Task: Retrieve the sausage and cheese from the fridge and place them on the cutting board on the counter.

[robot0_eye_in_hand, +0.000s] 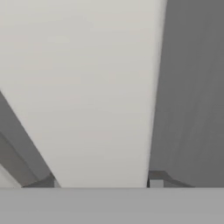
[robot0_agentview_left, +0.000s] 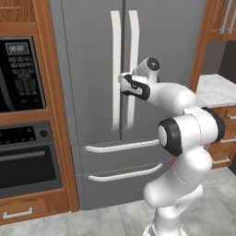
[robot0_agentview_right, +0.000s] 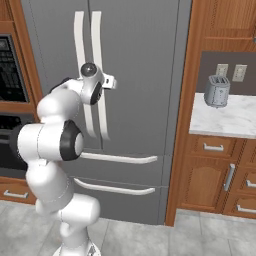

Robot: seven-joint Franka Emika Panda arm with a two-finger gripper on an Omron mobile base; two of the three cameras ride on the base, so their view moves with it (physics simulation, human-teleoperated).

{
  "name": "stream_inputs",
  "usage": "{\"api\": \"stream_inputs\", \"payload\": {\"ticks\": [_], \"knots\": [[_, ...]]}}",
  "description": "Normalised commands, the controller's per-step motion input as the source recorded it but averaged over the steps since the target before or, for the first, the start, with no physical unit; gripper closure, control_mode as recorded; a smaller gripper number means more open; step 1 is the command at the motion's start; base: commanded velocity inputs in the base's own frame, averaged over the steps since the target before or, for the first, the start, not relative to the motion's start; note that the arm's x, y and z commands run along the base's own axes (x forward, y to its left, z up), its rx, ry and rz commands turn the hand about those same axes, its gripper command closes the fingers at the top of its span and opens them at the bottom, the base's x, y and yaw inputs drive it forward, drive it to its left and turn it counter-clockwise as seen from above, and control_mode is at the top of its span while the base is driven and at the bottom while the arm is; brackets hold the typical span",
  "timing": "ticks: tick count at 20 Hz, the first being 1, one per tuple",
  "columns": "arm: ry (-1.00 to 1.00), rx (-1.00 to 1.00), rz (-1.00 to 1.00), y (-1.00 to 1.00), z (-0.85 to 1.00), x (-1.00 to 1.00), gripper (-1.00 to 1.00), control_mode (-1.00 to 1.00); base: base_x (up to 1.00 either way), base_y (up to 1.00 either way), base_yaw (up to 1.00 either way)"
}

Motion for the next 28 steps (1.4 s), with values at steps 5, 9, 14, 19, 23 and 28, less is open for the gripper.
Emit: {"api": "stream_inputs", "payload": {"ticks": [5,9,14,19,23,28], "knots": [[0.00,0.00,0.00,-0.16,0.19,-0.52,1.00,-1.00,0.00,0.00,0.00],[0.00,0.00,0.00,-0.34,0.24,-0.68,1.00,-1.00,0.00,0.00,0.00],[0.00,0.00,0.00,-0.42,0.22,-0.71,1.00,-1.00,0.00,0.00,0.00],[0.00,0.00,0.00,-0.44,0.23,-0.69,1.00,-1.00,0.00,0.00,0.00],[0.00,0.00,0.00,-0.43,0.25,-0.66,1.00,-1.00,0.00,0.00,0.00],[0.08,0.00,0.00,-0.41,0.30,-0.61,1.00,-1.00,0.00,0.00,0.00]]}}
